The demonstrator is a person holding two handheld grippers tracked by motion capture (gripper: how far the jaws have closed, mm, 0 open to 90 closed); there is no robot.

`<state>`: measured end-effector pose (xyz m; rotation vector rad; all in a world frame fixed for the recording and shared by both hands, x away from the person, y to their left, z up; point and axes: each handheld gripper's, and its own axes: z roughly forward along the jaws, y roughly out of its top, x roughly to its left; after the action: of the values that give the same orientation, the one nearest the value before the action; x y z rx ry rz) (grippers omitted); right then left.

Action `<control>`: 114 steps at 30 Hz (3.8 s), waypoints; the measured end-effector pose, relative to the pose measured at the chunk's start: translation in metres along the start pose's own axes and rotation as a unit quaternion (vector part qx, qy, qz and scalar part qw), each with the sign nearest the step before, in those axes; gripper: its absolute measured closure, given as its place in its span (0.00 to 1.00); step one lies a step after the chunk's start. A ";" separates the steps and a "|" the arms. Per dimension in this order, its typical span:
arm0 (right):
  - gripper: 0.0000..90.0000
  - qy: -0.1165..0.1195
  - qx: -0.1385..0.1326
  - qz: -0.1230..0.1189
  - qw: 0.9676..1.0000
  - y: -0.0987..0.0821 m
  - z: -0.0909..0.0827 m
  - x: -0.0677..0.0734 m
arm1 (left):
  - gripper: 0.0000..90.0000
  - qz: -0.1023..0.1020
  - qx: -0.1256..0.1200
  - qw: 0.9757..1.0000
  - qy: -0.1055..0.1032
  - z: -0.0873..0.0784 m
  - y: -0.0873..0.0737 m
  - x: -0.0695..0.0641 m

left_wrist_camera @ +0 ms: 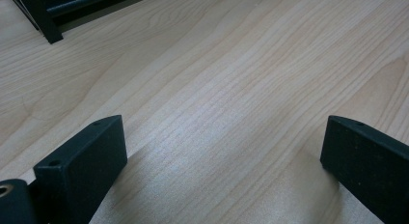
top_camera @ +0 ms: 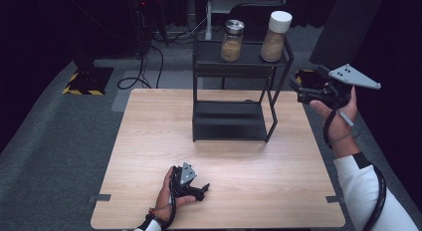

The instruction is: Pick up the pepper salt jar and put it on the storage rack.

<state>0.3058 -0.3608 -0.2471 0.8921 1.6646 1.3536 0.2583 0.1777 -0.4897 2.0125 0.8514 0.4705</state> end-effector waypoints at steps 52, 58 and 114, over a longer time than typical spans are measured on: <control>0.03 0.026 0.077 0.017 0.997 -0.196 -0.082 0.037 | 0.03 0.000 -0.001 1.000 0.001 0.000 0.000 0.000; 0.03 0.036 0.091 0.027 0.995 -0.211 -0.087 0.034 | 0.03 0.000 -0.001 1.000 0.001 0.000 0.000 -0.001; 0.00 0.029 0.240 0.058 0.969 -0.242 -0.073 0.040 | 0.02 0.001 -0.001 1.000 0.000 0.000 0.000 0.000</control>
<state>0.2132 -0.3997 -0.4823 1.2492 2.0579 1.0719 0.2583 0.1774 -0.4901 2.0114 0.8486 0.4711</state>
